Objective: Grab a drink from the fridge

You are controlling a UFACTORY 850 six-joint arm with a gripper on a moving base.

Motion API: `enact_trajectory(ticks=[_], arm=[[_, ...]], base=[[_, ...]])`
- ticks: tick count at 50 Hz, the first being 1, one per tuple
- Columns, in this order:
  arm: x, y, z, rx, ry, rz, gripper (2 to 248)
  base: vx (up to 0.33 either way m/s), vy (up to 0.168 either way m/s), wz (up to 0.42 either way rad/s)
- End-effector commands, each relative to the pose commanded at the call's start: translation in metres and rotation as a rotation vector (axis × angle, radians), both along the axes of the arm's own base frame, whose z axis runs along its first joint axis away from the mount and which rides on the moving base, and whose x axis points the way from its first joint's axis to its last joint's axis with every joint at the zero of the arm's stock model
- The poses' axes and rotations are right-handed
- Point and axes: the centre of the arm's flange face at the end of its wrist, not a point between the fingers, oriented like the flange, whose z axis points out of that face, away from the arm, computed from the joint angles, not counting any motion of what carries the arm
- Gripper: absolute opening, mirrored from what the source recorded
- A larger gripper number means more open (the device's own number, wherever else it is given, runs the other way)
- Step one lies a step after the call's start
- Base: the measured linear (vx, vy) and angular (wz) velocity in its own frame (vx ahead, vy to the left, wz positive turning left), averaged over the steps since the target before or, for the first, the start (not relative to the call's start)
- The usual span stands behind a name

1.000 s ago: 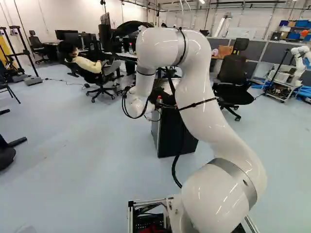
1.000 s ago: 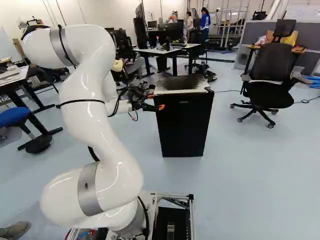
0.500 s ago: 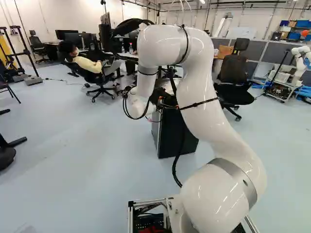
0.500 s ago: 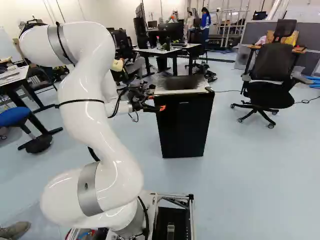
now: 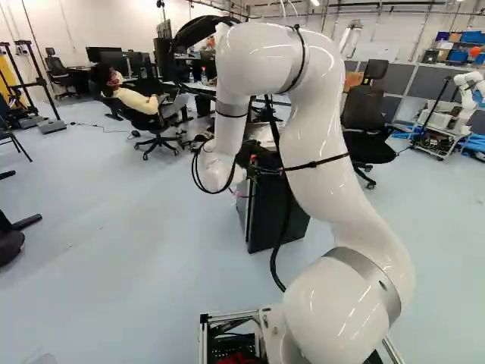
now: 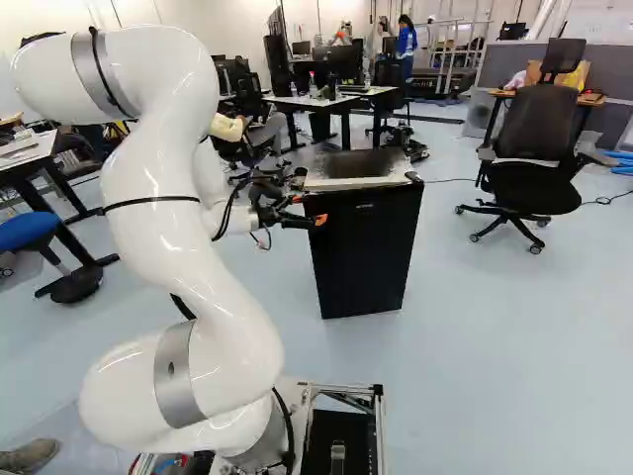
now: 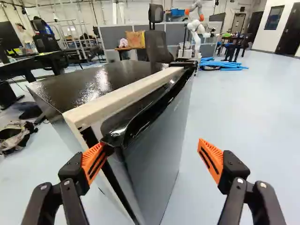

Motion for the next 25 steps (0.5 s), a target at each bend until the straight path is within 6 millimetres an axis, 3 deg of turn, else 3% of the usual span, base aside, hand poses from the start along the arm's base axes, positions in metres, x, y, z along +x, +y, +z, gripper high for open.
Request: enact_trajectory(ticks=[25], arm=[[-0.057,-0.005,0.003,-0.029,0.061,0.043,247]], base=[[0.000,0.000,0.000]])
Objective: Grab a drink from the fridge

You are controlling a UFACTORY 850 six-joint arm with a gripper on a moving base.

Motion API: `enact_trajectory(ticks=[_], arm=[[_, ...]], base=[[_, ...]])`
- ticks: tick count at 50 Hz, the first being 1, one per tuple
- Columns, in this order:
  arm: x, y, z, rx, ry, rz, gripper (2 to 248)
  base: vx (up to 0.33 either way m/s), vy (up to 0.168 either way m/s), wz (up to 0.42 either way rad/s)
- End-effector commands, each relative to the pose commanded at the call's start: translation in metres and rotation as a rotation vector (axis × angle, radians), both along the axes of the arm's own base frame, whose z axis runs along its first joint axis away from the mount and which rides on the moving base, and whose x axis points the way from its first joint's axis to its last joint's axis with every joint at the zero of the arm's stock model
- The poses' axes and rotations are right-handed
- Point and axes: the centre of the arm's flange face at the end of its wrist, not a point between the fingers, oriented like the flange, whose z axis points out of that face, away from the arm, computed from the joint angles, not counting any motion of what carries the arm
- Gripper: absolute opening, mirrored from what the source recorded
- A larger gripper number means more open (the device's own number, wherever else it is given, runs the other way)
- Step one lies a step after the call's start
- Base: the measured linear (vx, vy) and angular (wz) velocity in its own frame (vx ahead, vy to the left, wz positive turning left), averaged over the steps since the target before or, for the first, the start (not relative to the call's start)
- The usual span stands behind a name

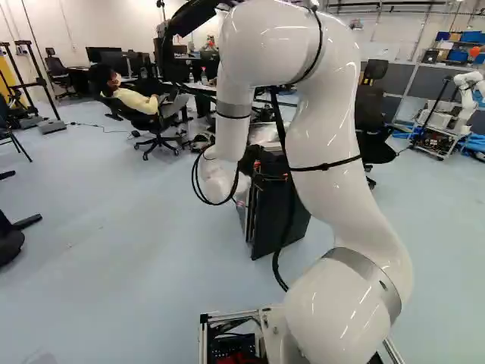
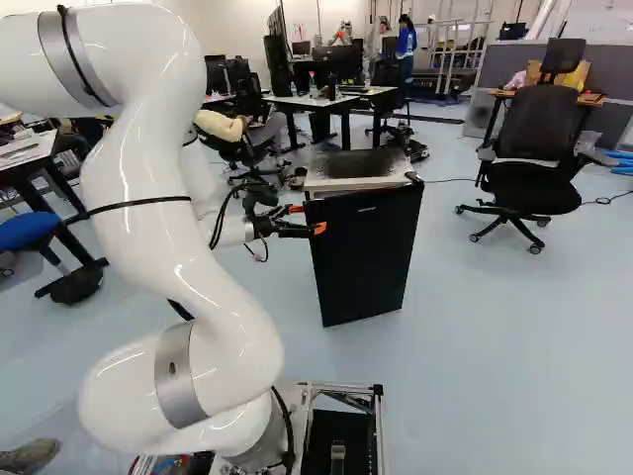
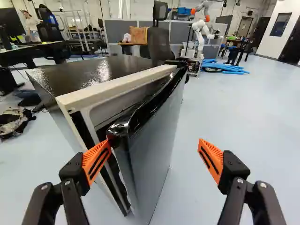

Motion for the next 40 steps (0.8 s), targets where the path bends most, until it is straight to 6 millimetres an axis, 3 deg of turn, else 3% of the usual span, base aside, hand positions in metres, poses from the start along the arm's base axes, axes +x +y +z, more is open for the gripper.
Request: enact_trajectory(ticks=[9,40], arm=[[-0.012,0.001,0.001,-0.006,0.012,0.015,247],[-0.018,0.022,0.000,-0.005,0.011,0.061,247]], base=[[0.000,0.000,0.000],[0.000,0.000,0.000]])
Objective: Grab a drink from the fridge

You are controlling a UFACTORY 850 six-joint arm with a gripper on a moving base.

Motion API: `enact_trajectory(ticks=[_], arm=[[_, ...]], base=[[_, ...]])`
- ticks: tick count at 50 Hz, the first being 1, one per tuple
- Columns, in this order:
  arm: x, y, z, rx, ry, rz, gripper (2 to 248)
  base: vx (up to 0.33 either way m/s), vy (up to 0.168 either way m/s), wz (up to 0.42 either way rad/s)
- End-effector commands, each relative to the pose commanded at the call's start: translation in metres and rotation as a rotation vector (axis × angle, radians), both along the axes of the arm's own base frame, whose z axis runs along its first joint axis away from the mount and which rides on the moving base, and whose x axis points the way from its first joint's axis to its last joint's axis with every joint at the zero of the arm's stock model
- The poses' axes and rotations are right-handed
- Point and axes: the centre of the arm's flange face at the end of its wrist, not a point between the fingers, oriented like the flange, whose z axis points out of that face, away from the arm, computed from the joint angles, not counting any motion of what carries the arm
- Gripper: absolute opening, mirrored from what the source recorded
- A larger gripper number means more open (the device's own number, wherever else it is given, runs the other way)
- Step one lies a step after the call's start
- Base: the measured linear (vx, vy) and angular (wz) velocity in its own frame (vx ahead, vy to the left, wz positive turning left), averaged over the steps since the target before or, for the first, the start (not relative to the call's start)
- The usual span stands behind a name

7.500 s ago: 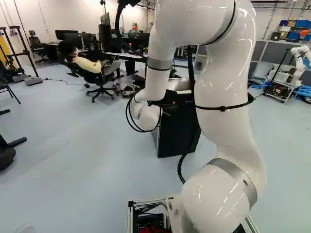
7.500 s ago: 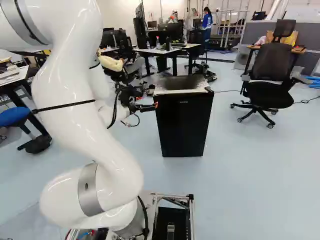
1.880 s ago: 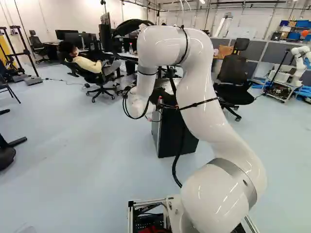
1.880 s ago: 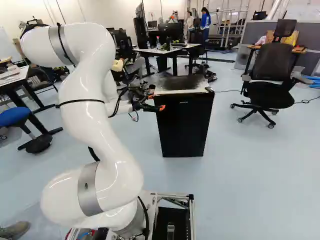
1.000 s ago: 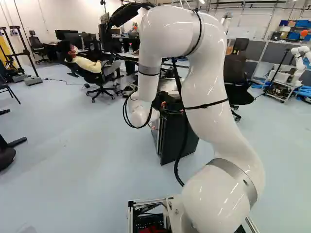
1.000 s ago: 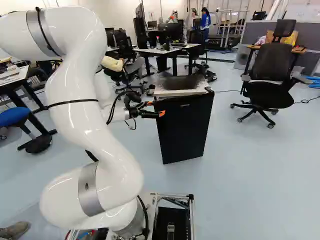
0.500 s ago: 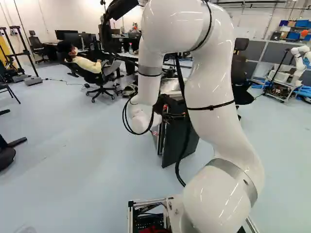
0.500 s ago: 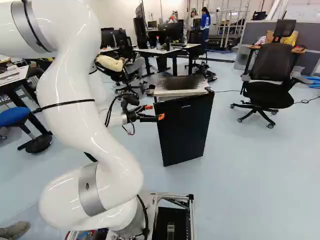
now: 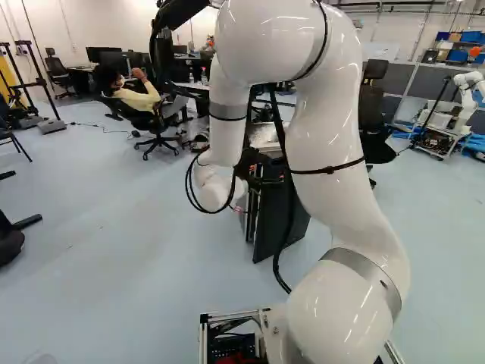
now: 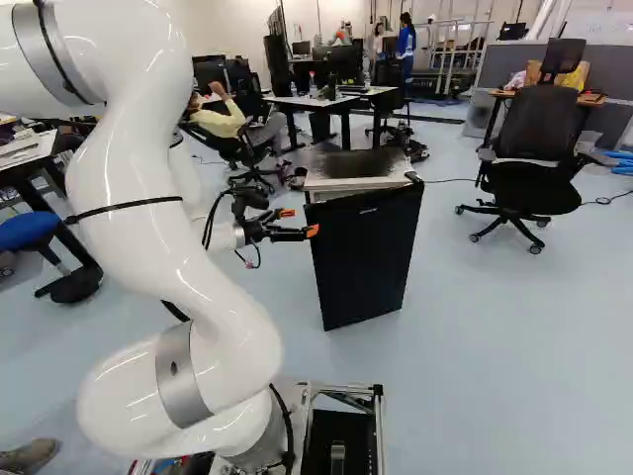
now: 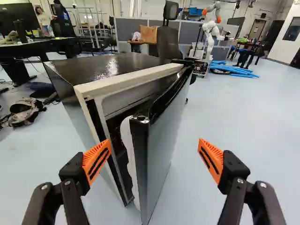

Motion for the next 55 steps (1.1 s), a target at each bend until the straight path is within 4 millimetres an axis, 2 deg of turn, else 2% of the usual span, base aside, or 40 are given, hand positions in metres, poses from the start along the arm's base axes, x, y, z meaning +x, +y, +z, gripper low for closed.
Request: enact_trajectory(ticks=[18,38,55], arm=[[0.015,0.007,-0.001,0.013,-0.017,-0.029,247],[0.040,0.009,-0.003,0.035,-0.046,-0.093,247],[0.063,0.020,-0.004,0.059,-0.074,-0.131,247]], base=[[0.000,0.000,0.000],[0.000,0.000,0.000],[0.000,0.000,0.000]])
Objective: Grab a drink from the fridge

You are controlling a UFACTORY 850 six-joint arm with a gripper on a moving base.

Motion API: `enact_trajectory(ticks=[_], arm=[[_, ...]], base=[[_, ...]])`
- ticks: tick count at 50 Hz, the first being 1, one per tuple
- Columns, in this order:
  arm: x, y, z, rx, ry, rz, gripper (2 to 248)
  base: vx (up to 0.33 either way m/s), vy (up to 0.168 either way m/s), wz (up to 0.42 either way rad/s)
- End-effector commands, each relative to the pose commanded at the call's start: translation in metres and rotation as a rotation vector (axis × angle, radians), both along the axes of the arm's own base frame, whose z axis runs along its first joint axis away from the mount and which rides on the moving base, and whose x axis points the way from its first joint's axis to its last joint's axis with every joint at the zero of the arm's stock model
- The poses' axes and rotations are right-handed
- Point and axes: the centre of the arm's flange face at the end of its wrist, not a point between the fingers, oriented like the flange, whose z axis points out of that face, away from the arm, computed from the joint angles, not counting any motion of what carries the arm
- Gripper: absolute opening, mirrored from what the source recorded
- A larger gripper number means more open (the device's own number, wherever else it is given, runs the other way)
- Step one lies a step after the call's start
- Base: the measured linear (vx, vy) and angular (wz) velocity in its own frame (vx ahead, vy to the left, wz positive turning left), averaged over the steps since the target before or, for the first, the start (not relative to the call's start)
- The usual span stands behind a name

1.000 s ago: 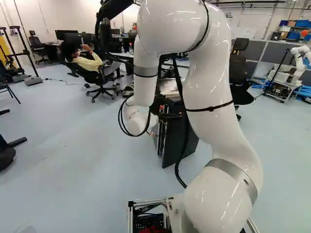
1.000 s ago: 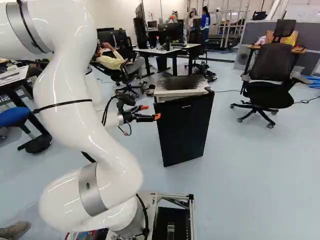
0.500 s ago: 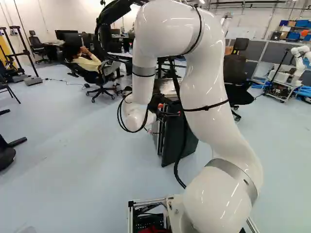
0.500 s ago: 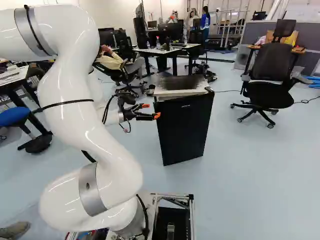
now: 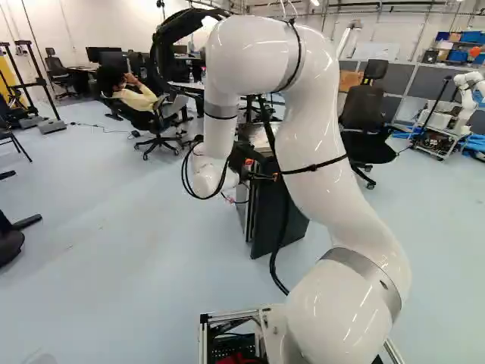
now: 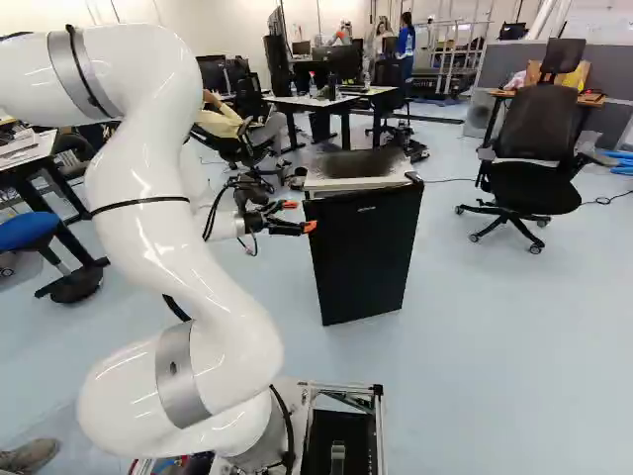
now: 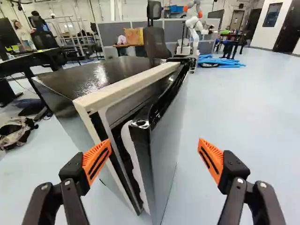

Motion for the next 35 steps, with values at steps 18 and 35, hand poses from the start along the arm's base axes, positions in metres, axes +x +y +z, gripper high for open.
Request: enact_trajectory(ticks=[18,35], arm=[[0.0062,0.0027,-0.0005,0.008,-0.008,-0.017,247],[0.0062,0.0027,-0.0005,0.008,-0.008,-0.017,247]], base=[[0.000,0.000,0.000],[0.000,0.000,0.000]])
